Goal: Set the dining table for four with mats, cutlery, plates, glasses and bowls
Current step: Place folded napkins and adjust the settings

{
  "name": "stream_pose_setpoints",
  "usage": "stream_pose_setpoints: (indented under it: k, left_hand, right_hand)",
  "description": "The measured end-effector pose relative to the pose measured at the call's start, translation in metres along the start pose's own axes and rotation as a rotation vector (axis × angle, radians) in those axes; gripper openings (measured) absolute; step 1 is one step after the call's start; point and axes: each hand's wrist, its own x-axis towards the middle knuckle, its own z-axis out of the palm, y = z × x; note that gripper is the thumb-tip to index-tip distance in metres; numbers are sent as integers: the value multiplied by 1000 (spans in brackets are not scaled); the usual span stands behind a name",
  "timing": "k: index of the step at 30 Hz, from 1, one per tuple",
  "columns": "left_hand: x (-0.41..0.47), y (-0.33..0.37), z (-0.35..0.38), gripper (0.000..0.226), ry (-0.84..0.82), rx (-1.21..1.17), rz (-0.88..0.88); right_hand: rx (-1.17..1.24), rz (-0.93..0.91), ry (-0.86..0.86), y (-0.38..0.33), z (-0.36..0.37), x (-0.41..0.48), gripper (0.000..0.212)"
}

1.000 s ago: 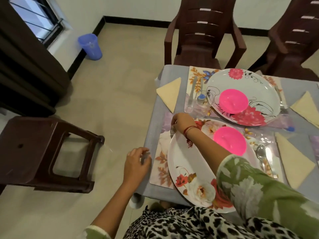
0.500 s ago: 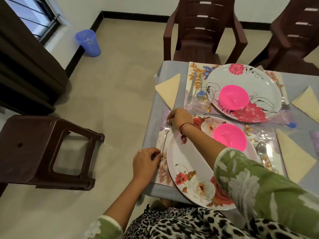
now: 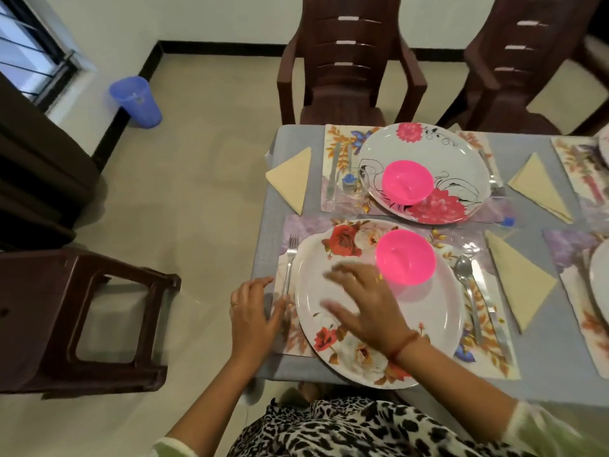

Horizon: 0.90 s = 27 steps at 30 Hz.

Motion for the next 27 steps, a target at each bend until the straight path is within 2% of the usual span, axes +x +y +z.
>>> stream_pose_setpoints:
  k: [2,4,6,12,19,21,24,25,27]
  left_hand:
    - [1,1,4,52,-23,35,27]
    - [3,2,8,52,-59,59,62]
    - [4,3,10,51,-79,70,100]
    - [4,8,12,55,-130,124,104]
    - [-9,13,10,53,-122,167,15]
    - [-12,9,11,53,-120,182,14]
    - [-14,8,14,53,-125,182,-1]
    - [-14,9,14,53,-120,176,-7]
    - [-12,13,15,50,-102,143,-24]
  right_hand:
    - [-215,-195,-176,15,-10,-65,50]
    - [-346,-209,-379,36,-12,-111,62]
    - [-386,-173,-468,48,-13,-131,68]
    - [-411,-252,-476,49,-11,-134,59]
    - [-382,-205,-384,48,-16,-131,64]
    - [-333,-44,-189,49,-35,-129,63]
    - [-306,444,233,64,-76,-139,54]
    - [-335,575,322,75,-88,-146,51]
    - [-380,817,370,94,-104,-160,43]
